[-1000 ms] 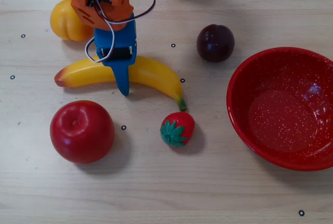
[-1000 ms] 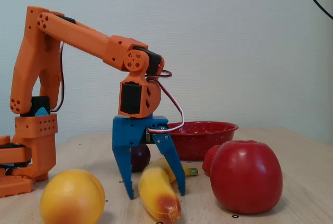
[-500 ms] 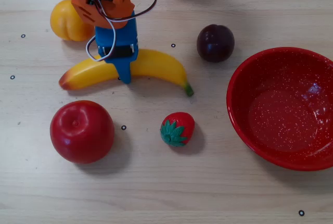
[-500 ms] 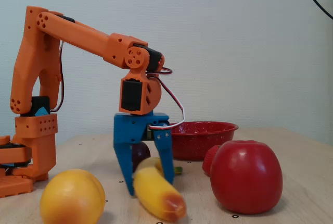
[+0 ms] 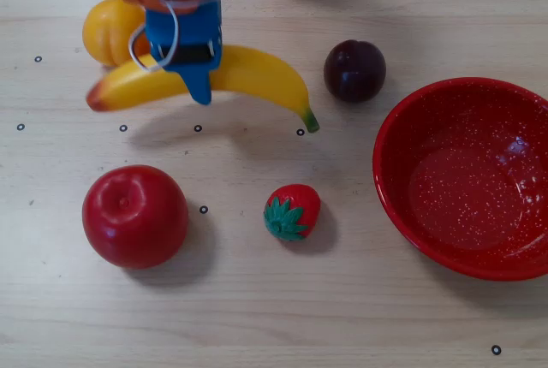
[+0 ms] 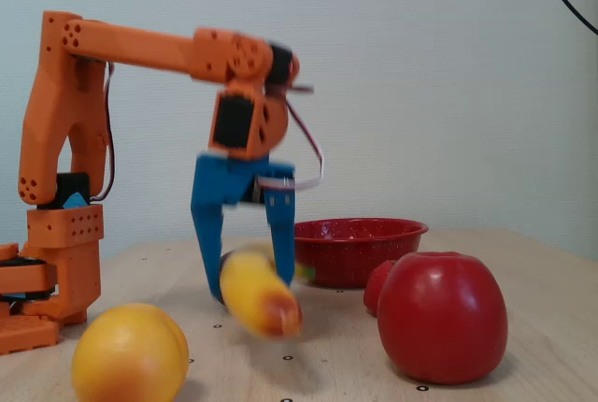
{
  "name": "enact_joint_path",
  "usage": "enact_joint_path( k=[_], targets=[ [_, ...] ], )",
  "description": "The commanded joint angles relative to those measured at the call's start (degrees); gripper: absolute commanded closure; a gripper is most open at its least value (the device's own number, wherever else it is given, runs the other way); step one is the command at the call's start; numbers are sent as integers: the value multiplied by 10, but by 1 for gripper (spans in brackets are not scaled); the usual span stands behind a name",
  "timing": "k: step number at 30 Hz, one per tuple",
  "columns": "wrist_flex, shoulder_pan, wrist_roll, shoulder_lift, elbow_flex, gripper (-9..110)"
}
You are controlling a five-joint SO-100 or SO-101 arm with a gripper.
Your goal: Put the banana in the red bowl.
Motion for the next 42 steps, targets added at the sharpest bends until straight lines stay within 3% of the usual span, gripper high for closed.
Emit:
enact_joint_path(
  k=[1, 8, 15, 25, 32, 42],
  targets=[
    [39, -9, -33, 83, -85, 101],
    [104, 40, -97, 122, -174, 101],
    [91, 150, -208, 170, -222, 101],
    [-112, 350, -308, 200, -196, 101],
    [-295, 443, -272, 206, -92, 101],
    [-401, 519, -223, 178, 44, 101]
  ],
)
